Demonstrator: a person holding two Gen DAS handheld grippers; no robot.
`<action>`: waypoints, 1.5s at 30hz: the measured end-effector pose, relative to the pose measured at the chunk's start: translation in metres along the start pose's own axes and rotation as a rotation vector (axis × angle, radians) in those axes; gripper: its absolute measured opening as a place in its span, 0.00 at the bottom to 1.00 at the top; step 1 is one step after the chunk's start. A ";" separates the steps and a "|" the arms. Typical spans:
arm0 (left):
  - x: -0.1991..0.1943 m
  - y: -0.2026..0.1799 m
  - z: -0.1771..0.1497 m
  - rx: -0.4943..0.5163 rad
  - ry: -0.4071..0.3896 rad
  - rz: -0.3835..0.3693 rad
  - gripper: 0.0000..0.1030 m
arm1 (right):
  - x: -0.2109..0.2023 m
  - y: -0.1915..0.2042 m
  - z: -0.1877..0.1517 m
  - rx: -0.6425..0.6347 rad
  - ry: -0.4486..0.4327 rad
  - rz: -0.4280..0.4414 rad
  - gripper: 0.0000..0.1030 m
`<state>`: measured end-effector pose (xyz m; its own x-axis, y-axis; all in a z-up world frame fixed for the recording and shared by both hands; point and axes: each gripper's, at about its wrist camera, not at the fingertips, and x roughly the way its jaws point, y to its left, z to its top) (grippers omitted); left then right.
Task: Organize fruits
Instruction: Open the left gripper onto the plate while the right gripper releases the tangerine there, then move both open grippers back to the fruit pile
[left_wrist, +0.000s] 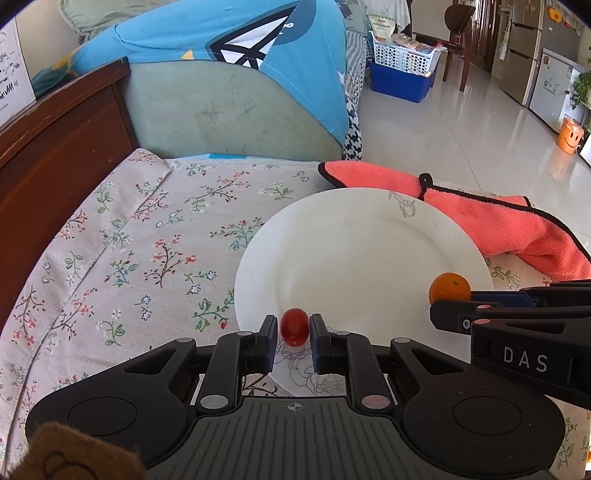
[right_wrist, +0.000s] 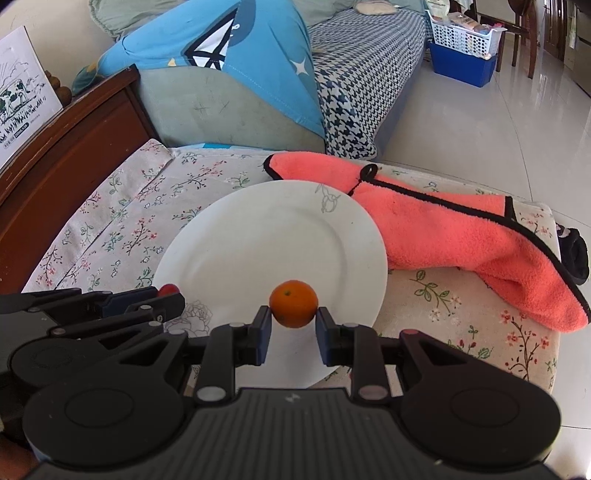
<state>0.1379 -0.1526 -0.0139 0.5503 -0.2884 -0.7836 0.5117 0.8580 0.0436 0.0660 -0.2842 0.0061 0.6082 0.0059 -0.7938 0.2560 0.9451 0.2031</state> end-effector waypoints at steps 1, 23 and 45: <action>0.001 0.000 0.001 -0.002 0.003 0.002 0.16 | 0.001 -0.001 0.001 0.004 0.002 -0.002 0.25; -0.033 -0.003 0.000 0.038 -0.052 0.069 0.62 | -0.019 -0.007 0.006 0.071 -0.037 0.033 0.28; -0.100 0.058 -0.078 -0.139 0.018 0.074 0.69 | -0.057 0.031 -0.073 0.003 0.038 0.187 0.30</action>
<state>0.0611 -0.0407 0.0187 0.5707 -0.2161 -0.7922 0.3734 0.9276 0.0159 -0.0158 -0.2309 0.0156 0.6167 0.1937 -0.7630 0.1435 0.9254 0.3509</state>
